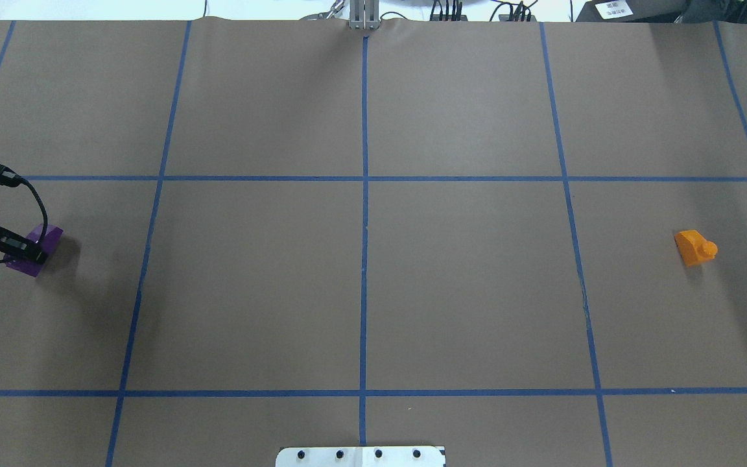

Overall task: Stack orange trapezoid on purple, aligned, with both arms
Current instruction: 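Lower the left gripper onto the purple trapezoid and grasp it, then carry the purple trapezoid to the table center and release it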

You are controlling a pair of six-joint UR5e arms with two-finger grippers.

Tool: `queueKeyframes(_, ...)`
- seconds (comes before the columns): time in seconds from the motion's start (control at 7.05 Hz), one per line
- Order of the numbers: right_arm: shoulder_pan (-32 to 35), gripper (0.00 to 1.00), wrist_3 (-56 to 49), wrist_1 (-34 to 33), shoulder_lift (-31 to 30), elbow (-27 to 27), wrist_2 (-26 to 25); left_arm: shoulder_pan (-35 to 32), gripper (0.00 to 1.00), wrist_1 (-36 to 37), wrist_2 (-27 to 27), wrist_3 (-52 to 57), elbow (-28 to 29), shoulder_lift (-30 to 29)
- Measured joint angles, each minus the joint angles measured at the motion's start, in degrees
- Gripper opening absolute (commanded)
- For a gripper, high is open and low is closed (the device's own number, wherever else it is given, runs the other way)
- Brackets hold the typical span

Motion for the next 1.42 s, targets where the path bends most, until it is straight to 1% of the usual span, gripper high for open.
queueKeyframes(0.14, 0.03, 1.0, -0.08, 0.03, -0.07, 0.09, 0.72, -0.09, 0.0, 7.03, -0.43, -1.03, -4.55, -1.92)
queueKeyframes(0.28, 0.05, 1.0, -0.14, 0.05, -0.12, 0.27, 1.08, -0.1, 0.0, 15.81, -0.51, -3.71, -9.03, -6.25)
queueKeyframes(0.43, 0.06, 1.0, -0.15, 0.06, -0.22, 0.3, 1.23, 0.16, 0.0, 23.76, -0.44, -7.47, -11.6, -12.56)
queueKeyframes(0.57, 0.05, 1.0, -0.13, 0.07, -0.34, 0.32, 1.29, 1.31, 0.0, 28.37, -0.37, -11.6, -12.06, -18.56)
queueKeyframes(0.71, 0.02, 1.0, -0.11, 0.14, -0.26, 0.35, 1.29, 4.21, 0.0, 30.71, -0.2, -18.26, -10.48, -25.94)
queueKeyframes(0.85, 0.0, 1.0, -0.1, 0.23, -0.09, 0.38, 1.23, 7.97, 0.0, 31.56, 1.39, -25.41, -6.82, -33.94)
queueKeyframes(0.99, -0.01, 1.0, -0.1, 0.26, 0.0, 0.39, 1.18, 11.57, 0.0, 31.77, 4.47, -30.12, -2.01, -41.08)
queueKeyframes(1.13, -0.01, 1.0, -0.1, 0.25, 0.06, 0.38, 1.19, 14.69, 0.0, 31.7, 7.53, -32.37, 4.17, -47.9)
queueKeyframes(1.28, -0.02, 1.0, -0.1, 0.24, 0.08, 0.36, 1.23, 16.83, 0.0, 30.71, 9.95, -33.37, 10.04, -52.91)
queueKeyframes(1.42, -0.02, 1.0, -0.1, 0.24, 0.1, 0.32, 1.26, 18.29, 0.0, 27.7, 11.76, -33.93, 15.09, -55.48)
